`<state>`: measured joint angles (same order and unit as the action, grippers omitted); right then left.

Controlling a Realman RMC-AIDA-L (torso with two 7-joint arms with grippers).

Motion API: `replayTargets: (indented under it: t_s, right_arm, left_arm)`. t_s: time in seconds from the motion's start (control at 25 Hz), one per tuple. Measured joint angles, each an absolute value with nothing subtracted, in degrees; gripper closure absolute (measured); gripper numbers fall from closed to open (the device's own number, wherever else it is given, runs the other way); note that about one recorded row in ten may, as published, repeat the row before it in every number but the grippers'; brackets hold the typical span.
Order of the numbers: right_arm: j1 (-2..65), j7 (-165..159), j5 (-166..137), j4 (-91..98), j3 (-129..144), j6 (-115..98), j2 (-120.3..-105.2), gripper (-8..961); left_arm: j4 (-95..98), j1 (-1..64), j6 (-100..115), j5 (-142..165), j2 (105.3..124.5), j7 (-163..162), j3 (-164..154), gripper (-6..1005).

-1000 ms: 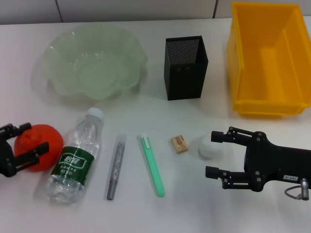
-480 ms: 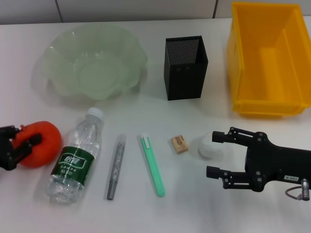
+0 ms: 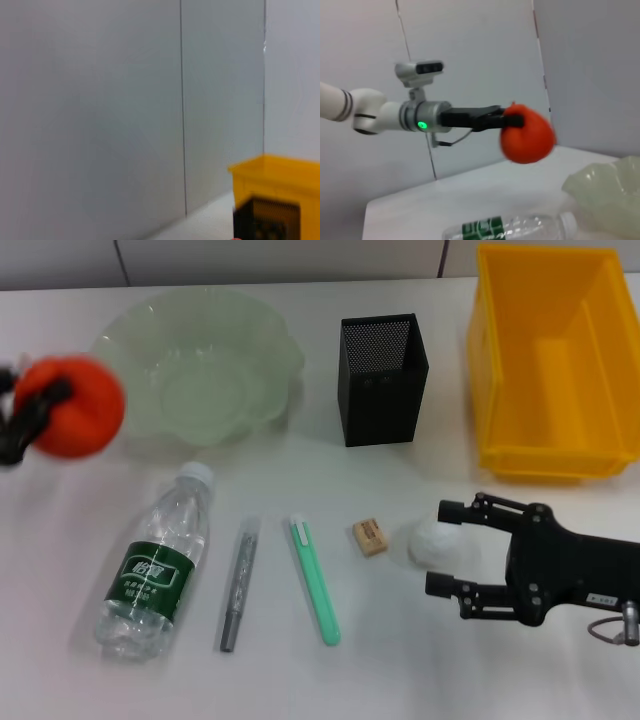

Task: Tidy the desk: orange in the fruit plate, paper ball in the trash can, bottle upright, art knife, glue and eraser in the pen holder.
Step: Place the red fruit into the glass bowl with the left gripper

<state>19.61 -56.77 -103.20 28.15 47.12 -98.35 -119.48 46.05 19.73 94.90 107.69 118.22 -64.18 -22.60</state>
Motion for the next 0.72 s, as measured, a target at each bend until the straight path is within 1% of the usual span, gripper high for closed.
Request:
replayTargets:
  t_s: [0.16,0.2,0.28,0.36,0.48,0.64,0.68,0.72]
  right_arm:
    - [19.1,-56.7,-99.9,28.1,47.1,-99.4,-119.5,123]
    - [19.0,-57.0,-98.9,28.1,47.1,-99.6,-119.46,123]
    - [18.7,-59.2,-97.2,28.2,47.1,-99.7,-119.31,124]
    - [18.4,-61.6,-96.6,28.8,47.0,-100.2,-119.17,124]
    - [18.3,-63.9,-96.6,30.2,47.0,-101.6,-119.11,125]
    - [18.1,-69.6,-96.6,35.3,47.1,-103.1,-119.14,127]
    - [18.0,-72.5,-96.7,37.7,47.1,-103.2,-119.13,127]
    - [17.7,-79.3,-97.3,44.5,47.6,-103.3,-119.2,127]
  left_arm:
    - [42.2,26.9,90.1,108.2,118.35,-65.2,-22.8,837]
    - [39.7,29.6,86.4,108.4,118.45,-65.3,-22.9,844]
    - [37.0,32.0,82.1,108.5,118.54,-65.4,-23.0,858]
    - [33.4,35.1,76.1,108.4,118.64,-65.4,-23.1,848]
    - [31.2,36.8,72.0,108.4,118.74,-65.2,-23.7,833]
    - [29.9,38.0,69.3,108.3,118.79,-64.9,-24.1,700]
    - [29.9,38.0,69.3,108.3,118.79,-64.9,-24.1,666]
    - [29.9,38.0,69.4,108.3,118.79,-64.9,-24.1,633]
